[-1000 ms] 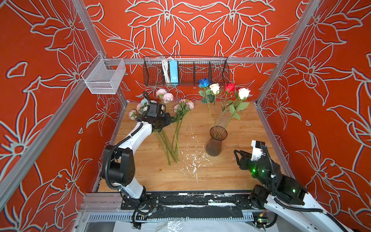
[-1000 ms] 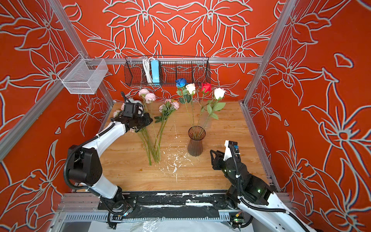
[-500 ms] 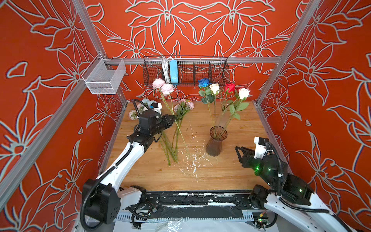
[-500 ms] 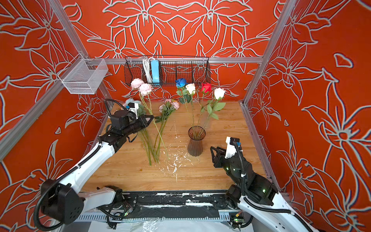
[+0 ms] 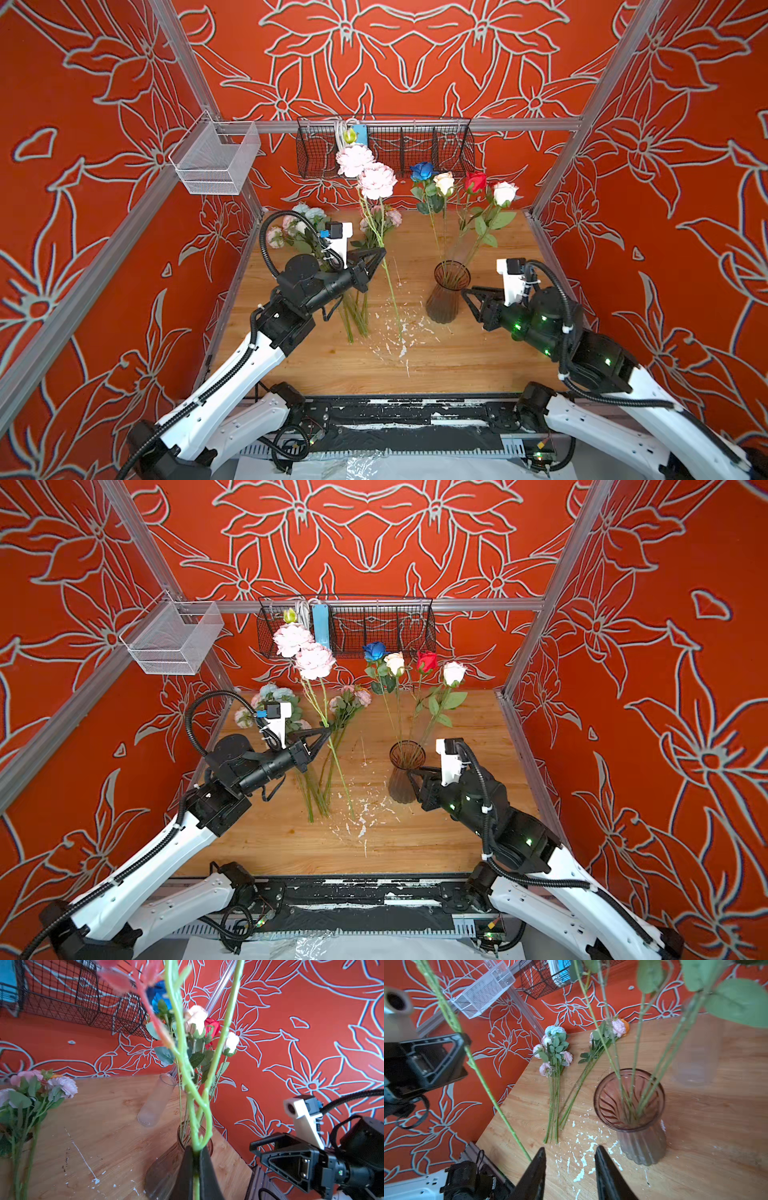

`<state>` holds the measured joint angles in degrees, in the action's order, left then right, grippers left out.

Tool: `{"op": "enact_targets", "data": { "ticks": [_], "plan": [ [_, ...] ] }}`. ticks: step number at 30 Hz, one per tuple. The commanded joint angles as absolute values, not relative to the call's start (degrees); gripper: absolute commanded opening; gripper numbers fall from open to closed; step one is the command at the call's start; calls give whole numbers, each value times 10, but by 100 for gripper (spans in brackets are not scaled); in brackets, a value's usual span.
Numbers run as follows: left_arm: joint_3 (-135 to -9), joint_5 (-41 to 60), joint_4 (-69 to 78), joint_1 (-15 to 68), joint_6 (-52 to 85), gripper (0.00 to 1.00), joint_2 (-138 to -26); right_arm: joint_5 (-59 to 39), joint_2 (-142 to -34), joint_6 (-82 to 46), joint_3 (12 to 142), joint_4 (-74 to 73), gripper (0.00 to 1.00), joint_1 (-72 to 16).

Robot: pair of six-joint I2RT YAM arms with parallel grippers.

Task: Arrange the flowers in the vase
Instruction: 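Lift the pink rose up with left gripper while right gripper reaches toward it, then grasp the pink rose stem with right gripper below the left gripper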

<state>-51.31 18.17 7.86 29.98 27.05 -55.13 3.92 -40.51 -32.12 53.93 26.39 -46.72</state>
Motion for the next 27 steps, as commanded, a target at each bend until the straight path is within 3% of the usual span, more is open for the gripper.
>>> {"op": "enact_targets", "data": {
  "ticks": [1,7,23,27],
  "plan": [
    [-520,213,94,305,280,0,-578,-3,-430,-295,567,229,41,-480],
    [-522,232,99,316,281,0,-589,-28,-459,-276,581,197,41,-497],
    [-518,291,140,323,319,0,-608,-50,-665,-206,679,186,45,-523],
    [-516,292,144,323,326,0,-607,-61,-683,-210,682,172,39,-523]
  ]
}}
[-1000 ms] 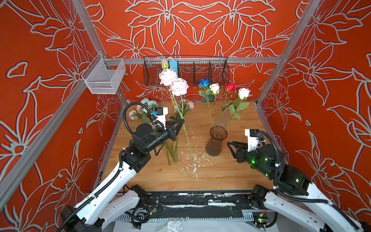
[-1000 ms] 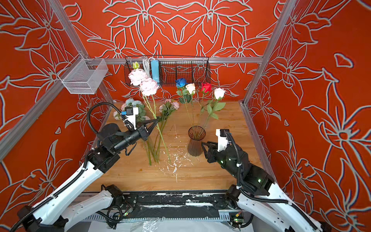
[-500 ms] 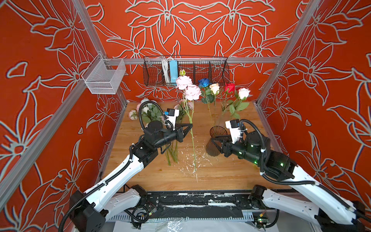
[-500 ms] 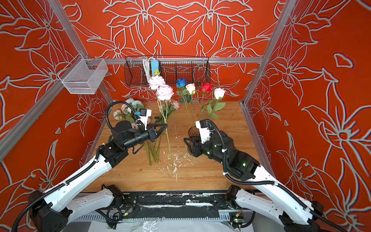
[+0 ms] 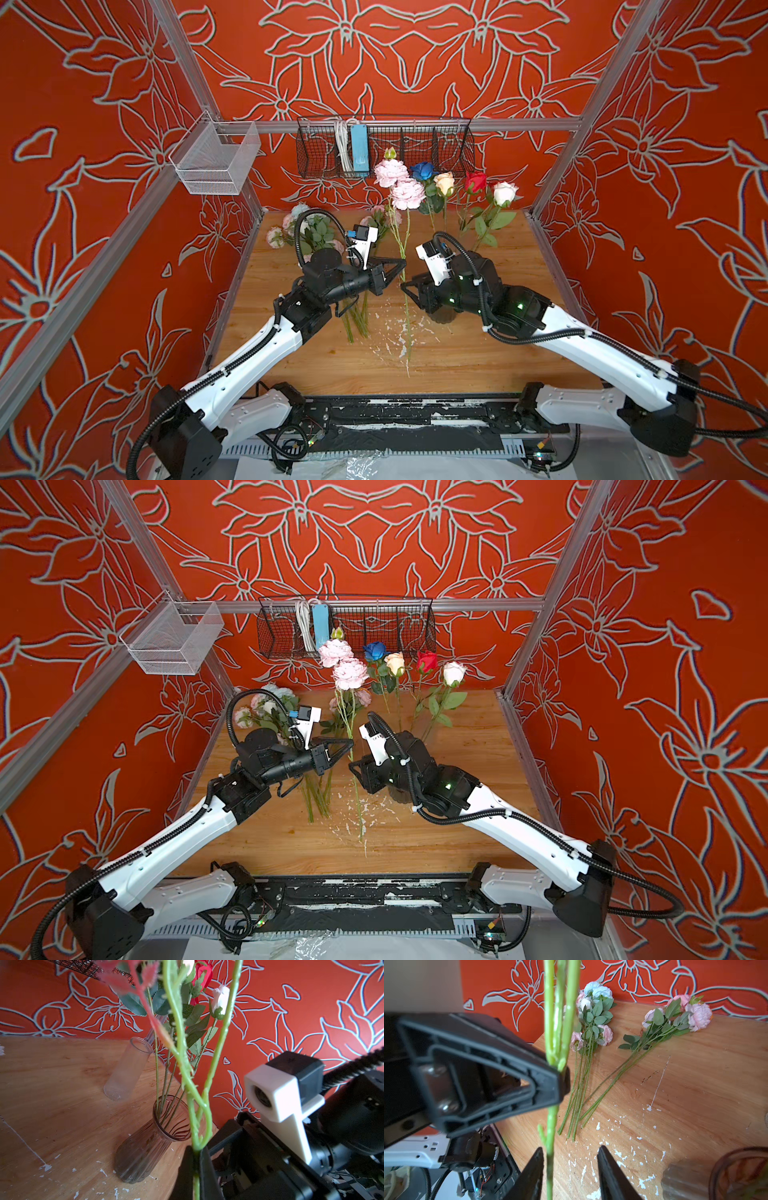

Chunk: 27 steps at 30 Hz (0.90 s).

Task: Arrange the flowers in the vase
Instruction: 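Grasp the pink rose stem with right gripper below the left gripper, then raise the pink rose high with right gripper while left gripper releases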

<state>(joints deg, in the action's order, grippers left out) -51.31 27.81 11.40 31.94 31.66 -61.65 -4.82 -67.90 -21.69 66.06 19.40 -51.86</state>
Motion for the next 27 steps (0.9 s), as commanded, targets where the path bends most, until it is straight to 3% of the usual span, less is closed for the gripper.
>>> {"op": "enact_targets", "data": {
  "ticks": [1,8,9,13,15,27],
  "plan": [
    [-516,293,144,323,328,0,-608,-66,-686,-209,682,169,34,-523],
    [-511,296,155,323,342,0,-611,-71,-679,-222,664,149,6,-524],
    [-512,295,153,323,341,4,-609,-64,-674,-223,660,147,4,-524],
    [-507,256,137,323,332,64,-590,-23,-651,-218,649,150,2,-525],
    [-501,222,128,323,325,76,-572,-1,-633,-211,644,155,2,-526],
    [-464,-21,73,321,325,85,-502,190,-505,-133,642,173,2,-526]
  ]
}}
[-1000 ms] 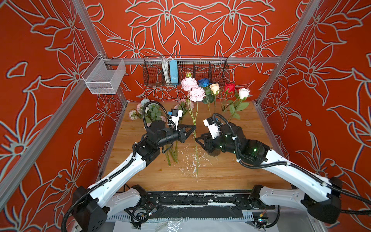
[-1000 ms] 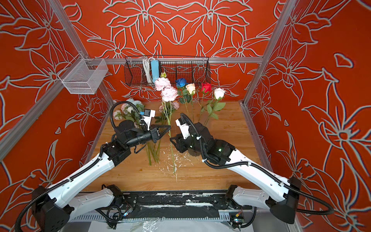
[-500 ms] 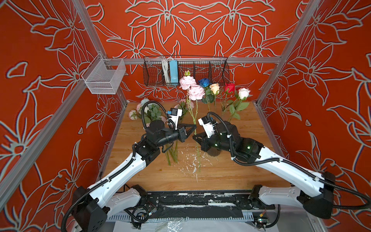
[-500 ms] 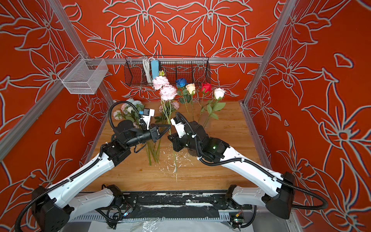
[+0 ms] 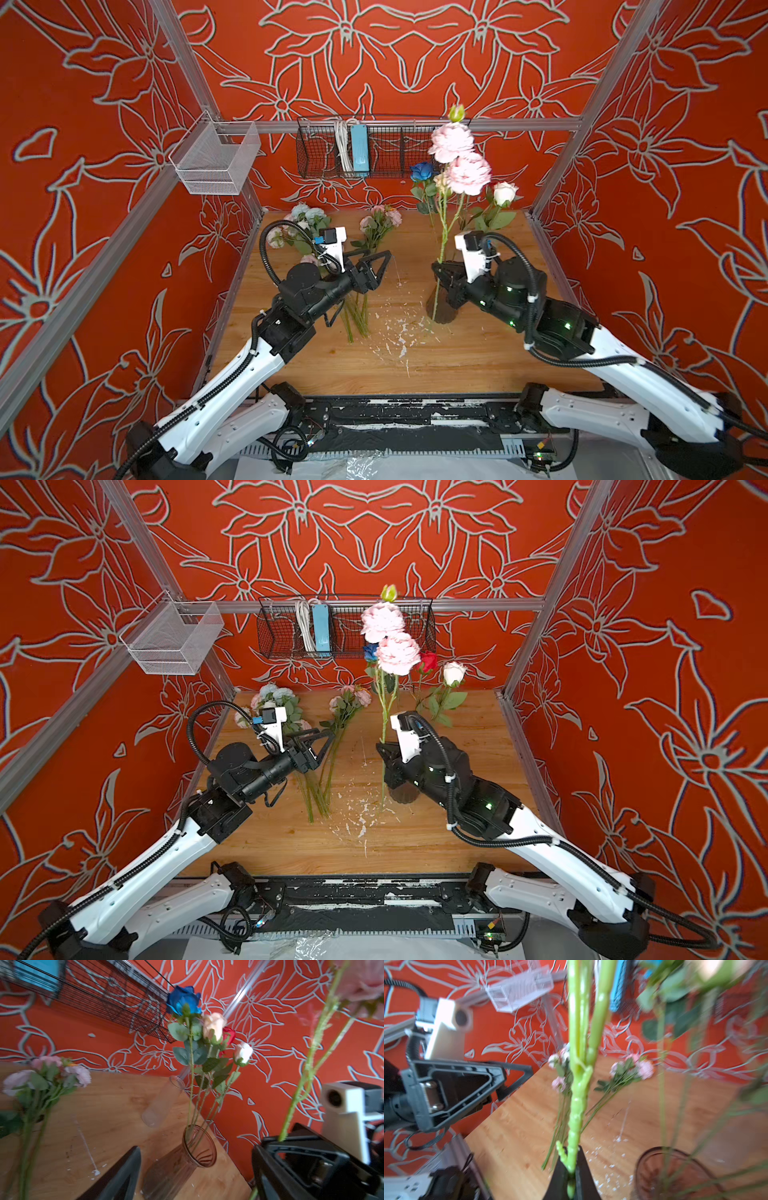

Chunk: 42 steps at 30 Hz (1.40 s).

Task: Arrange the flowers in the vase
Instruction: 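Raise the pink rose high with right gripper while left gripper releases, then lower the pink rose stem into the ribbed vase with right gripper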

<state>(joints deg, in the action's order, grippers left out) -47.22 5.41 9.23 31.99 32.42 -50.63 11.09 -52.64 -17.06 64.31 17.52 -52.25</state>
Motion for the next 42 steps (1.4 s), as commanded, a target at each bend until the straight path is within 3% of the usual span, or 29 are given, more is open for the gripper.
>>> {"op": "enact_targets", "data": {
  "ticks": [1,7,21,31,42],
  "plan": [
    [-463,-33,70,320,326,86,-502,206,-496,-126,639,171,2,-526],
    [-455,-79,71,311,324,98,-504,267,-459,-86,614,147,2,-526],
    [-458,-68,57,259,364,98,-546,345,-488,36,650,50,2,-520],
    [-456,-56,60,251,371,98,-542,305,-552,24,694,29,2,-502],
    [-458,-31,61,250,384,99,-548,327,-563,-103,556,45,7,-446]
  ]
}}
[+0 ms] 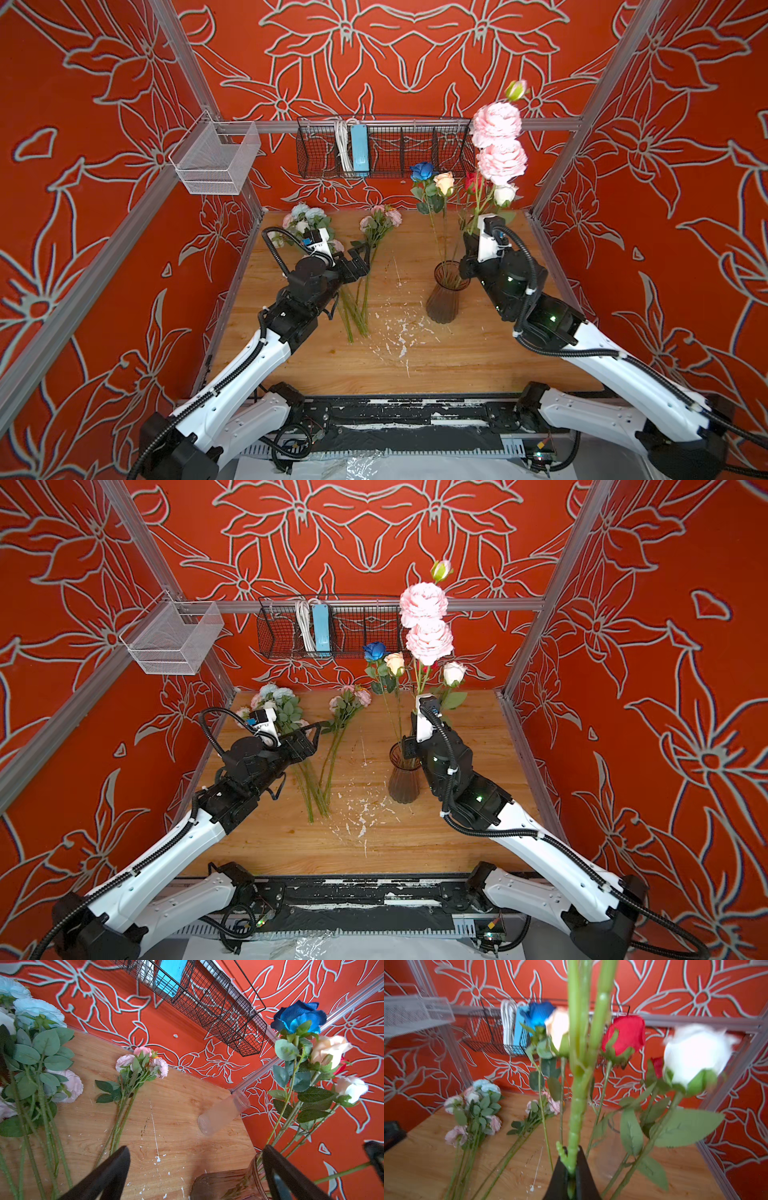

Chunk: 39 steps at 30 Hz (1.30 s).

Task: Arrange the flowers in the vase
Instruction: 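Lower the pink rose stem into the ribbed vase with right gripper, then release the pink rose and draw right gripper back while left gripper lowers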

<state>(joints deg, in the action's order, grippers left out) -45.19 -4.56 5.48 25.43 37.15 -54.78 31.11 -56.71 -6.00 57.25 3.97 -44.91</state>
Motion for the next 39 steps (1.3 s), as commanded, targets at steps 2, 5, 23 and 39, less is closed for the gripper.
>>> {"op": "enact_targets", "data": {
  "ticks": [2,5,23,39],
  "plan": [
    [-458,-27,62,250,385,99,-548,329,-560,-117,541,48,13,-446],
    [-458,-26,62,250,387,99,-548,333,-561,-136,523,53,21,-446],
    [-458,-38,57,250,386,99,-557,274,-545,-168,543,102,32,-446],
    [-463,-25,53,244,383,97,-594,198,-520,-166,596,205,44,-447]
  ]
}}
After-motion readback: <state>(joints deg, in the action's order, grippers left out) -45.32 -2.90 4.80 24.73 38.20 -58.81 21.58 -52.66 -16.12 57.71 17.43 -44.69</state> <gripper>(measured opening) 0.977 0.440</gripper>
